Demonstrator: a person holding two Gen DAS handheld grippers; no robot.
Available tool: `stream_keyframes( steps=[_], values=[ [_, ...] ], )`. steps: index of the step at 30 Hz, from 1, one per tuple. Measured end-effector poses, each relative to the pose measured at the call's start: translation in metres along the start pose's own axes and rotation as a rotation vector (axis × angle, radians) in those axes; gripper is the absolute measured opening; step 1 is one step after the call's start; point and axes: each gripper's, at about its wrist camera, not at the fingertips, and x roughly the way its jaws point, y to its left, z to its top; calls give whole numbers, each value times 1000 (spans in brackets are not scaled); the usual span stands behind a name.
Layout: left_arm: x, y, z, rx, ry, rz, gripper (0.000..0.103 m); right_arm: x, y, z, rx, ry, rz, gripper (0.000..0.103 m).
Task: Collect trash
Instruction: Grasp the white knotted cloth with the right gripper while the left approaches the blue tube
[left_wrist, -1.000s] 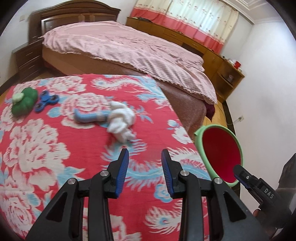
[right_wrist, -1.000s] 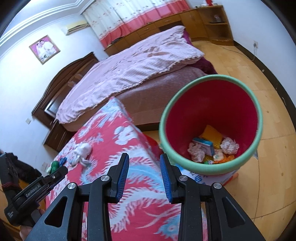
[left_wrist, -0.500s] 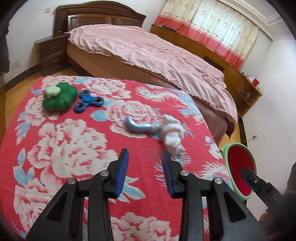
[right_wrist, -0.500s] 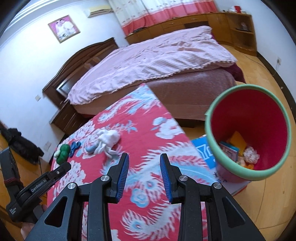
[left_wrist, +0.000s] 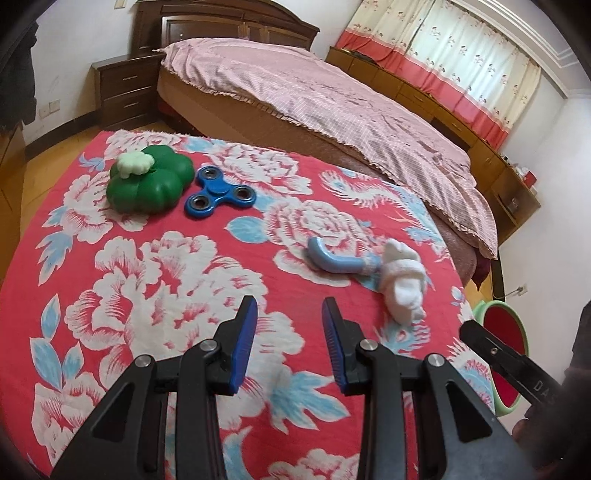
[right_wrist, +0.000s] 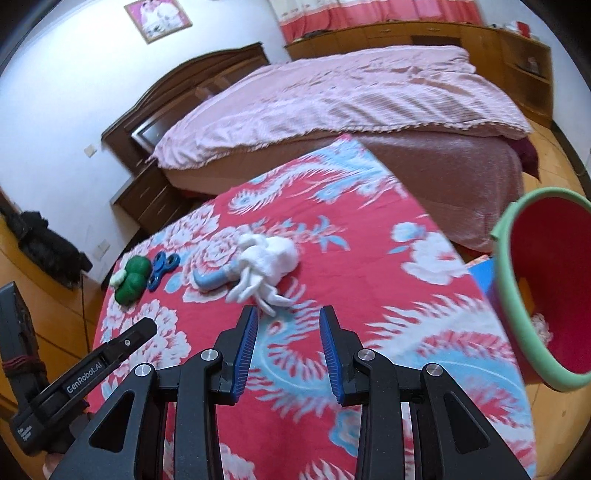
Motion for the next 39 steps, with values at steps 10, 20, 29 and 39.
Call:
stream_keyframes(
  steps=[10, 20, 29, 39],
  values=[
    [14, 18, 5, -37, 13, 11, 36, 44, 25, 9, -61, 50, 8, 45],
    [20, 19, 5, -38, 24, 8, 36, 64, 25, 14, -73, 50, -39, 45],
    [20, 7, 4, -20, 33, -6, 36, 65, 13, 14, -59, 50, -46, 15],
    [18, -22, 12, 56, 21, -10, 48, 13, -7, 11, -38, -32, -15, 14]
  ],
)
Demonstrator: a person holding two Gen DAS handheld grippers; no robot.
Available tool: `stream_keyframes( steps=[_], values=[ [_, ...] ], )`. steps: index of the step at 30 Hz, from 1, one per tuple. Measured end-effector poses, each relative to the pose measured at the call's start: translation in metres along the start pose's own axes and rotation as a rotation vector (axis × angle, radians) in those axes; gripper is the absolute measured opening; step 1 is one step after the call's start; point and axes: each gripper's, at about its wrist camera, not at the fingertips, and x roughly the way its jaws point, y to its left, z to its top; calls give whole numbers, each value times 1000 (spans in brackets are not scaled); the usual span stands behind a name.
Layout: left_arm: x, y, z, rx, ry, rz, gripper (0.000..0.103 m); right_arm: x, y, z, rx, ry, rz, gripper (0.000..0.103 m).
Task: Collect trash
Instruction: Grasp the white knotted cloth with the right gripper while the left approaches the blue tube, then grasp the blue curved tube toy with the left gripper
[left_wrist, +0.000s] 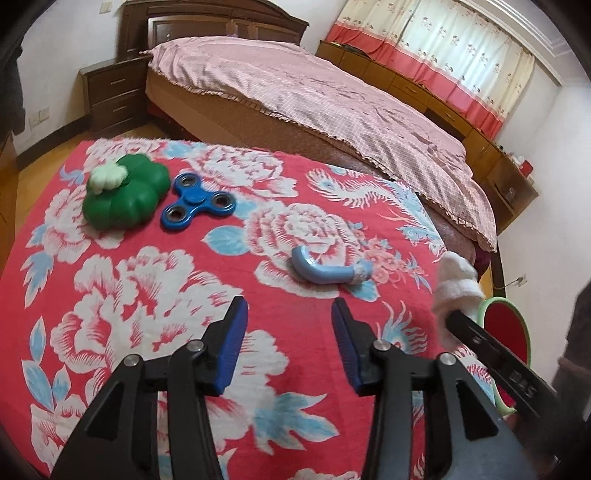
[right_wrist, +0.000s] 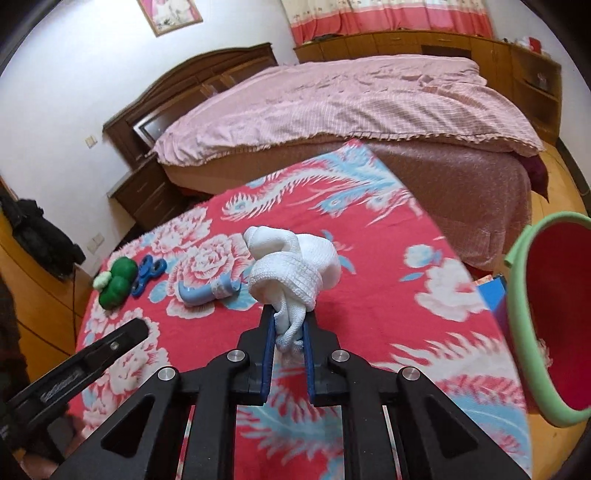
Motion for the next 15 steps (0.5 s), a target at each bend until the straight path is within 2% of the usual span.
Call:
stream_keyframes(
  steps=[4, 6, 15],
  values=[
    [6, -14, 4, 33, 4, -1, 60, -20, -15, -3, 26, -23, 2, 14],
    [9, -20, 5, 48, 7, 3, 70, -29, -22, -5, 41, -32, 4, 14],
    [40, -50, 12, 142, 12, 19, 73, -50, -53, -12, 103, -55, 4, 14]
  ],
)
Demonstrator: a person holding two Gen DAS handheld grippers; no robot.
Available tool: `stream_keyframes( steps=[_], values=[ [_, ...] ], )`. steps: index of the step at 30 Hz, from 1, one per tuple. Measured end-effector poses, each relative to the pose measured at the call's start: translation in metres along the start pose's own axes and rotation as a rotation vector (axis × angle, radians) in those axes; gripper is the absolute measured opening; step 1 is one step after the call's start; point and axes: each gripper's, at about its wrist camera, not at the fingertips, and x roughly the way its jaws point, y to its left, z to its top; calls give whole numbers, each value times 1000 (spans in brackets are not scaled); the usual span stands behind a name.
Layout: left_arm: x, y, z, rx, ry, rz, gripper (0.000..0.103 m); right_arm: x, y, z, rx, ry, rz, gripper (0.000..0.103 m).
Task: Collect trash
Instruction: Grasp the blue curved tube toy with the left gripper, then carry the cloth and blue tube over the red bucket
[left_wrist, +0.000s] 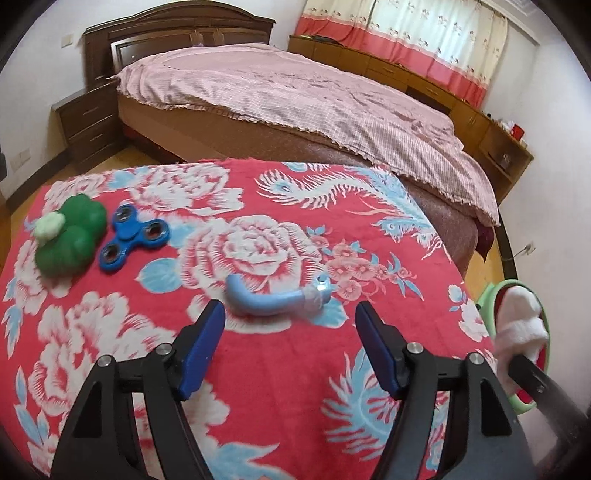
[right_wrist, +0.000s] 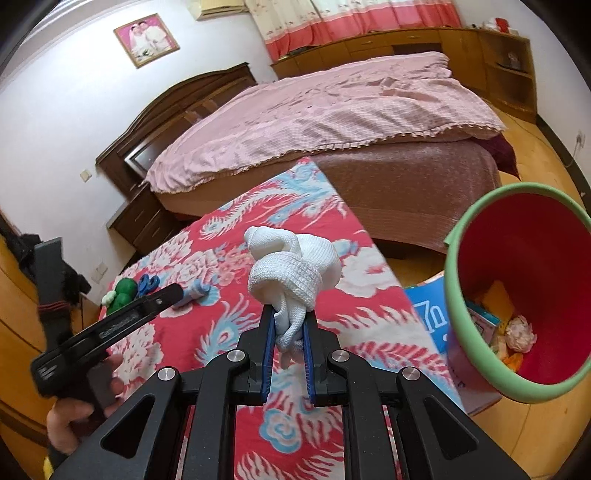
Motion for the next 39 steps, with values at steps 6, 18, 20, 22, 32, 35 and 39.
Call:
stream_keyframes(
  steps=[6, 18, 20, 22, 32, 35, 39],
  values=[
    [22, -7, 2, 29, 20, 41, 73, 0, -9, -1, 18, 2, 3, 14],
    [34, -5, 3, 23, 2, 85, 73, 7, -15, -3, 25, 23, 12, 14],
    [35, -5, 2, 23, -2, 82, 72, 8, -16, -3, 27, 25, 12, 14],
    [34, -4, 2, 24, -4, 72, 70, 7, -18, -4, 31, 26, 13, 14],
    [2, -12, -8, 49, -46, 15, 70, -8, -20, -8, 44, 4, 12, 14],
    [-12, -21, -11, 67, -52, -12, 70, -18, -21, -9, 47, -11, 12, 14],
    [-30, -35, -16, 88, -67, -55, 70, -30, -24, -11, 56, -33, 9, 14]
  ],
)
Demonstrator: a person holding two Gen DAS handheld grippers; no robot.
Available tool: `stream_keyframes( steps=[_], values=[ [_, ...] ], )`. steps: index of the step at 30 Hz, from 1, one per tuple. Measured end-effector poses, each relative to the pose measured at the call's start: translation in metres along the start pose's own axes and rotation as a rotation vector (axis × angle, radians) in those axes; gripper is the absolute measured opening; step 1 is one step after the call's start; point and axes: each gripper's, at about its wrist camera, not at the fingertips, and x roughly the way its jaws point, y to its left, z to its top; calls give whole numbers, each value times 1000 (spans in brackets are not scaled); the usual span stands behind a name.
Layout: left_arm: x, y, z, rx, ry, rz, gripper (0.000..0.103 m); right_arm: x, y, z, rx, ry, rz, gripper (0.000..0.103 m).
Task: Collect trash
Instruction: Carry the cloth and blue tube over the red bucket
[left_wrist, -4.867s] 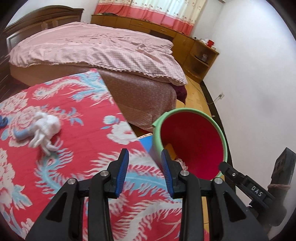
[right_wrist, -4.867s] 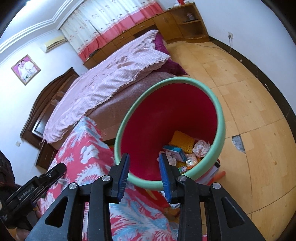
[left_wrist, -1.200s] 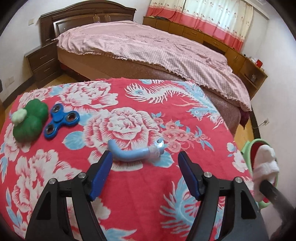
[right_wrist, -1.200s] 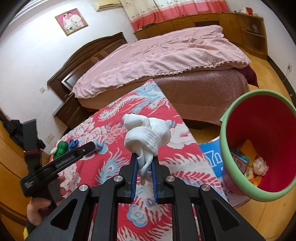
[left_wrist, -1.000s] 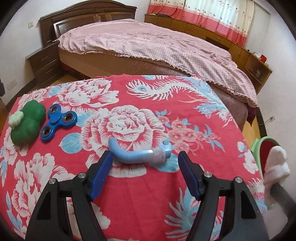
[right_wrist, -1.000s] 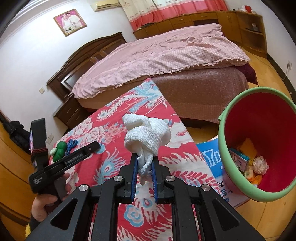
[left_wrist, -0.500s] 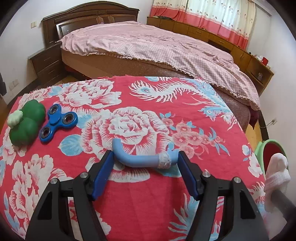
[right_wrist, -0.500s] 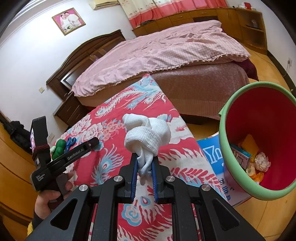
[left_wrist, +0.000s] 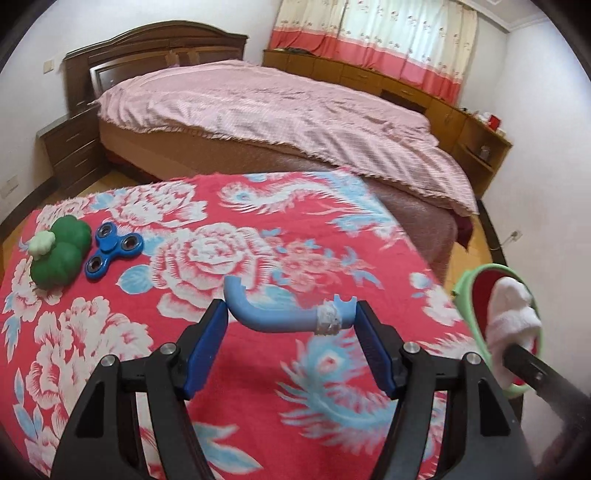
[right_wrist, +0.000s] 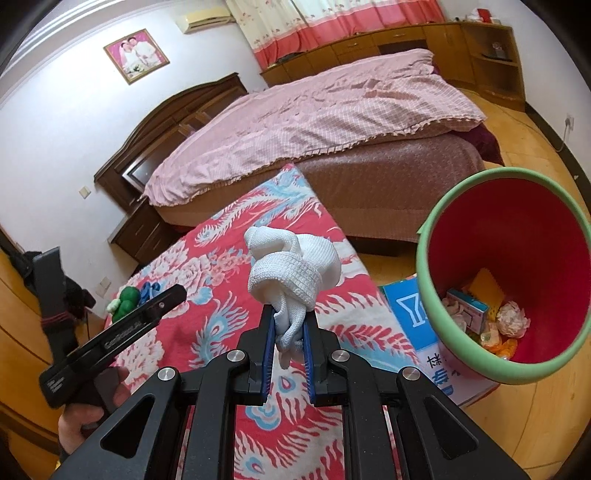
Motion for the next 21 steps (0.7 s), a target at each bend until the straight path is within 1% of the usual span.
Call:
stream_keyframes(
  steps=[5, 10, 14, 21],
  values=[
    [-25, -25, -1, 37, -25, -58, 70, -21, -9, -3, 23, -36, -12, 14],
    [-42, -50, -2, 75, -39, -104, 70, -44, -27, -5, 60, -77, -35, 14],
    [-48, -74, -4, 115, -37, -136, 70, -57, -43, -5, 89, -103, -55, 14],
    [-49, -117, -10, 194, -26, -170, 70, -73, -83, -9, 172, -131, -100, 14]
  ],
)
